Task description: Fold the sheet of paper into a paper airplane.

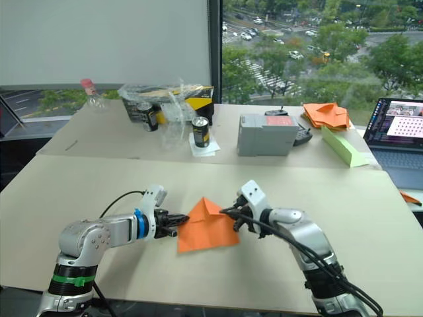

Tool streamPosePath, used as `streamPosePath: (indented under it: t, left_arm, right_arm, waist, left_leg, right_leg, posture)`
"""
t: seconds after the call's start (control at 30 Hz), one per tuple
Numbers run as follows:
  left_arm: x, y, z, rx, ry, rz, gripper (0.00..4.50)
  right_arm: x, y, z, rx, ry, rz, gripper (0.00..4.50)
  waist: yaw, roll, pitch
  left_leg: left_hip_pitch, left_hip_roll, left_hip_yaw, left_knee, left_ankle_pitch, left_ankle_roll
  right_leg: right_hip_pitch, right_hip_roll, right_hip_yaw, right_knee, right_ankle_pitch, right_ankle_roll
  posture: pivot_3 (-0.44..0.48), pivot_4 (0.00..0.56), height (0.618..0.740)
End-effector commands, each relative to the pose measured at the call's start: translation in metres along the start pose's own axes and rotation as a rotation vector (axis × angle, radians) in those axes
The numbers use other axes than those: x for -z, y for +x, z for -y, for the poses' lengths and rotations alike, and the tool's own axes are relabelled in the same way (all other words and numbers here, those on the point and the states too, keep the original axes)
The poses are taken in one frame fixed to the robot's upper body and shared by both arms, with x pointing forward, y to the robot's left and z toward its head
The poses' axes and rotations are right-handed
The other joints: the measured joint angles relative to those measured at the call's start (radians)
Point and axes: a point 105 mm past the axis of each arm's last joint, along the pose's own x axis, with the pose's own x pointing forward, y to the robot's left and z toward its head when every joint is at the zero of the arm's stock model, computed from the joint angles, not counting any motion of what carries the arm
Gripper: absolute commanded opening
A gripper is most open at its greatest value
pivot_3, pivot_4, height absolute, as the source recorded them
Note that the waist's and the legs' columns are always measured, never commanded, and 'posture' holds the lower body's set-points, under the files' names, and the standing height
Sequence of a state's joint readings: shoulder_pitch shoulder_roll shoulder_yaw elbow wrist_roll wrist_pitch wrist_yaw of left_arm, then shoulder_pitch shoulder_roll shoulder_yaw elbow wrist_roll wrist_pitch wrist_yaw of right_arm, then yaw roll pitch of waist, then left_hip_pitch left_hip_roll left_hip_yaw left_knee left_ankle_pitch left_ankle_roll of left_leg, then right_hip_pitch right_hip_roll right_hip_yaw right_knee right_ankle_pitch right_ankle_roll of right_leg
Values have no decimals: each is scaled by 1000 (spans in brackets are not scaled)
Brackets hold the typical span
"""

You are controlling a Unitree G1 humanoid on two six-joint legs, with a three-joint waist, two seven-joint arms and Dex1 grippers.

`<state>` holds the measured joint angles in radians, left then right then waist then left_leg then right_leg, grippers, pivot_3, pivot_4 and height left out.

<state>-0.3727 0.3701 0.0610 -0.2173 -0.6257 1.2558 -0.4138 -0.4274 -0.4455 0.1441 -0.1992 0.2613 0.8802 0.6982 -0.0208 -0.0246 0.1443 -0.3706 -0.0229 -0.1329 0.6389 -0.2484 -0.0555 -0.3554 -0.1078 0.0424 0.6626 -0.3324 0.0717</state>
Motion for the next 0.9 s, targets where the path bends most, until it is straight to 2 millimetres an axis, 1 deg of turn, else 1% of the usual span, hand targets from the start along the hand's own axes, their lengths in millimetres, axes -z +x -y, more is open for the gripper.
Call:
streamPosePath:
  t: [0.03,0.13,0.27,0.37,0.43,0.6,0.77,0.8,0.9]
  left_arm:
    - [8,1,-7,-32,-12,-38,85]
    - [8,2,-7,-31,-11,-38,85]
    - [8,2,-7,-30,-10,-39,85]
    - [8,2,-6,-28,-11,-39,0]
    - [9,2,-6,-28,-11,-40,0]
    - [9,2,-6,-29,-13,-38,0]
    - [9,2,-6,-31,-12,-38,0]
    - [9,2,-6,-30,-13,-38,0]
    - [9,1,-6,-32,-13,-39,0]
  right_arm:
    - [-18,-10,11,14,-23,57,0]
    - [-13,-13,18,19,-30,35,0]
    - [-4,-17,22,-3,-29,1,0]
    - [3,-18,26,-5,-63,-23,849]
    - [6,-19,26,-14,-77,-34,1592]
    - [1,-17,20,-25,-144,-14,3321]
    - [3,-14,14,-17,-262,-11,3321]
    - [2,-13,14,-15,-269,-2,3321]
    - [-6,-14,9,-46,-206,49,3321]
  waist:
    - [0,0,0]
    - [1,0,0]
    - [1,0,0]
    - [1,0,0]
    - [1,0,0]
    - [1,0,1]
    - [2,0,1]
    - [2,0,1]
    - [2,0,1]
  left_leg:
    - [0,0,0,0,0,0]
    - [0,0,0,0,0,1]
    - [-1,0,0,0,0,1]
    - [-1,0,0,0,-1,1]
    - [-1,0,0,0,-1,1]
    - [-1,0,1,0,-1,1]
    - [-1,0,1,0,-1,1]
    - [-1,0,1,0,-1,1]
    - [-1,0,1,0,-1,1]
  right_leg:
    - [0,0,0,0,0,0]
    - [0,0,0,-1,0,0]
    - [0,0,0,-1,0,0]
    - [0,0,0,-1,0,0]
    - [0,0,0,-2,0,0]
    - [0,0,0,-2,0,0]
    - [0,0,0,-2,0,0]
    - [0,0,0,-2,0,0]
    - [0,0,0,-2,0,0]
  posture:
    - [0,150,740]
    - [0,150,740]
    - [0,150,740]
    - [0,150,740]
    - [0,150,740]
    - [0,150,740]
    - [0,150,740]
    - [0,150,740]
    - [0,150,740]
